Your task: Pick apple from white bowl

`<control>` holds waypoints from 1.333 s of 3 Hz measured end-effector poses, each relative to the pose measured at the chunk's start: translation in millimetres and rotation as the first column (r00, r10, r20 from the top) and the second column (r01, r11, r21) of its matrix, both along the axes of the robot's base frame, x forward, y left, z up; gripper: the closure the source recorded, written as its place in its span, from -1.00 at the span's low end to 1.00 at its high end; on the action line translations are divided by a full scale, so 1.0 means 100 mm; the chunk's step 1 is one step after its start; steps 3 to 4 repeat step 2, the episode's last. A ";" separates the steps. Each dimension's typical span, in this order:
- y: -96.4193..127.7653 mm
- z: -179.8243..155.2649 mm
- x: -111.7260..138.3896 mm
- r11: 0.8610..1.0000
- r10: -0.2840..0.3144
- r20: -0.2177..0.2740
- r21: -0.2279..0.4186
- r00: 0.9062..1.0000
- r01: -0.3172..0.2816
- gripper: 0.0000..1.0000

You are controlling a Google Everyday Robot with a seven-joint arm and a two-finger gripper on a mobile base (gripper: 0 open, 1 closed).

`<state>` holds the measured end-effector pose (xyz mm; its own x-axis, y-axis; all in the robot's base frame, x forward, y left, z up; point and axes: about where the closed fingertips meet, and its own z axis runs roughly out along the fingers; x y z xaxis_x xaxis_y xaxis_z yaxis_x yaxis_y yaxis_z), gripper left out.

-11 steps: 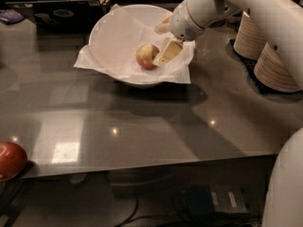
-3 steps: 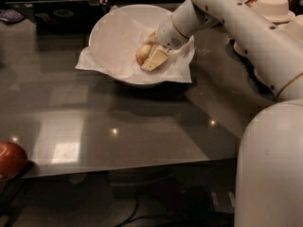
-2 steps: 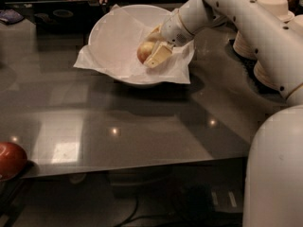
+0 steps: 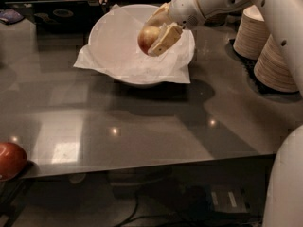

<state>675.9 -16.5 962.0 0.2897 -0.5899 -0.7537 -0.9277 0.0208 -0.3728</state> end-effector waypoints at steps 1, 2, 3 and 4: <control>-0.21 0.28 -0.41 0.999 0.017 -0.013 0.046 1.000 -0.017 1.00; -0.23 0.27 -0.42 0.999 0.015 -0.016 0.043 1.000 -0.014 1.00; -0.23 0.27 -0.42 0.999 0.015 -0.016 0.043 1.000 -0.014 1.00; -0.23 0.27 -0.42 0.999 0.015 -0.016 0.043 1.000 -0.014 1.00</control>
Offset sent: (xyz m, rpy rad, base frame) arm -0.0817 -0.0451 0.0344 0.0378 0.0446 0.0065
